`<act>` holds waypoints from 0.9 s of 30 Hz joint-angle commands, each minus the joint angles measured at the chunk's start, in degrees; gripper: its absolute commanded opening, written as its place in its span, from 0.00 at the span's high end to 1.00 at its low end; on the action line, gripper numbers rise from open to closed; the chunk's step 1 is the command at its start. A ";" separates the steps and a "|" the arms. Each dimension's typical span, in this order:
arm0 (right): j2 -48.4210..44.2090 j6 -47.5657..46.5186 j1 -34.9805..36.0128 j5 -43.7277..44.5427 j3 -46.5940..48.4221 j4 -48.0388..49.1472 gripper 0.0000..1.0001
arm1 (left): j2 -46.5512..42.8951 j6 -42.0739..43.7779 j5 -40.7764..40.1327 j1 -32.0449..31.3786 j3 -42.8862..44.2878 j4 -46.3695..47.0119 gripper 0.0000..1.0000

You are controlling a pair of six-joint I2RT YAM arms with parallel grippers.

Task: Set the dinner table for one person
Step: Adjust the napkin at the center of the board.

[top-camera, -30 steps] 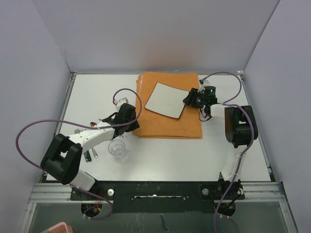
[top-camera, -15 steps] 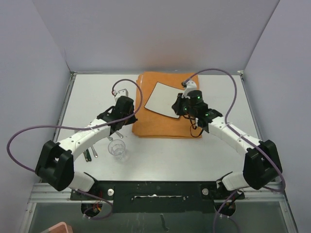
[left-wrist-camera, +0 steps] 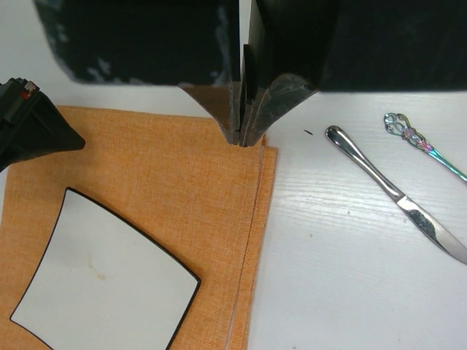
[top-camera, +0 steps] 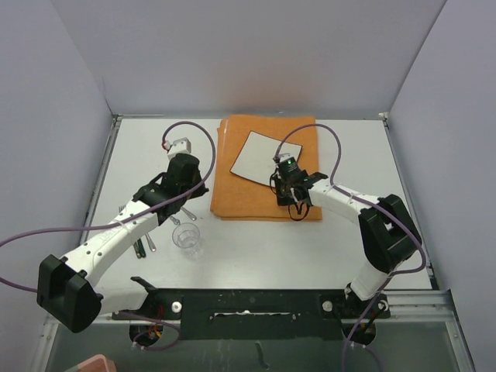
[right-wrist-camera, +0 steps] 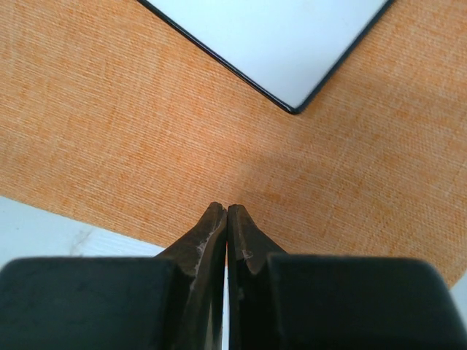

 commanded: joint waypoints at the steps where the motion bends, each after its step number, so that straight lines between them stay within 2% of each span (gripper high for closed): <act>1: 2.16 -1.58 1.53 0.71 5.12 0.30 1.00 | -3.09 0.40 -1.57 0.13 1.08 -1.07 1.00; 16: 12.68 -3.71 5.39 -2.27 6.06 1.17 1.00 | -3.63 0.83 -2.29 0.15 2.22 -1.89 1.00; 23: 10.92 -1.60 10.80 -3.26 0.90 2.32 1.00 | -4.30 1.30 -3.12 0.19 3.13 -2.41 1.00; 27: 12.75 1.56 15.07 -4.48 2.84 2.81 1.00 | -4.66 1.19 -3.30 0.17 3.15 -2.93 1.00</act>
